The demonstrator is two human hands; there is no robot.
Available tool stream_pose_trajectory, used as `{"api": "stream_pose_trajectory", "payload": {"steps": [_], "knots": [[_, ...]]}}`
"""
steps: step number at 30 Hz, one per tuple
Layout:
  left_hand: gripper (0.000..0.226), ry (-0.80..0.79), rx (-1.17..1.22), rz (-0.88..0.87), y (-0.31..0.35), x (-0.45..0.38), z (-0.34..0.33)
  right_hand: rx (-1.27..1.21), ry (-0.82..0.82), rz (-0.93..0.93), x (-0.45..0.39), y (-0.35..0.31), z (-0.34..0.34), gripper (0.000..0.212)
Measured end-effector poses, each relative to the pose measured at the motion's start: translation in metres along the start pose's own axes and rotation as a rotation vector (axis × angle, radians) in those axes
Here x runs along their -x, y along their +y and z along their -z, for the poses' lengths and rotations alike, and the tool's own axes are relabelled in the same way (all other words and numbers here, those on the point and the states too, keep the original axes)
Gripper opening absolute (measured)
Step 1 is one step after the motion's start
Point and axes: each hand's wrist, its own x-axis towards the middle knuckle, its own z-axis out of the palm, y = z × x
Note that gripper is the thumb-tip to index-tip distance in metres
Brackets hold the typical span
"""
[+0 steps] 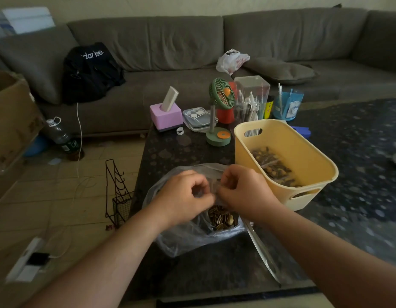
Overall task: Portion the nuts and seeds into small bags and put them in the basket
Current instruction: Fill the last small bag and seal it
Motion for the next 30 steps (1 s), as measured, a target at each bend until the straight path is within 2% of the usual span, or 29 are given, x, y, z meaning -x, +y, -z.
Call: {"api": "stream_pose_trajectory", "payload": {"steps": [4, 6, 10, 12, 15, 17, 20, 23, 26, 28, 30], "knots": [[0.076, -0.002, -0.128, -0.184, -0.002, 0.001, -0.001, -0.252, -0.065, -0.112, 0.001, -0.003, -0.005, 0.007], [0.089, -0.040, -0.083, -0.129, -0.001, 0.002, -0.002, -0.342, -0.072, -0.138, 0.003, -0.005, -0.005, 0.006], [0.074, -0.141, -0.027, -0.046, 0.001, 0.003, -0.017, -0.379, -0.099, -0.167, 0.006, -0.004, -0.009, 0.017], [0.060, -0.152, -0.042, -0.011, 0.001, 0.001, -0.018, -0.279, -0.076, -0.127, 0.005, -0.001, -0.008, 0.021], [0.035, -0.137, -0.111, 0.086, -0.004, -0.003, -0.011, 0.110, -0.069, 0.071, 0.005, 0.009, 0.003, 0.023], [0.024, -0.155, -0.144, 0.158, -0.010, -0.002, -0.011, 0.412, -0.217, 0.157, 0.006, 0.018, 0.010, 0.017], [0.021, -0.246, -0.161, 0.183, -0.011, 0.002, -0.014, 0.736, -0.446, 0.202, 0.012, 0.031, 0.017, 0.032], [0.023, -0.289, -0.162, 0.172, -0.003, 0.001, -0.018, 0.778, -0.500, 0.265, 0.019, 0.039, 0.021, 0.039], [0.028, -0.204, -0.209, 0.168, -0.005, 0.000, -0.026, 0.783, -0.537, 0.301, 0.019, 0.046, 0.019, 0.038], [0.032, -0.161, -0.206, 0.203, -0.010, 0.000, -0.031, 0.703, -0.495, 0.299, 0.019, 0.047, 0.020, 0.037], [0.031, -0.139, -0.196, 0.232, -0.013, 0.001, -0.034, 0.586, -0.388, 0.286, 0.017, 0.043, 0.021, 0.035]]}}
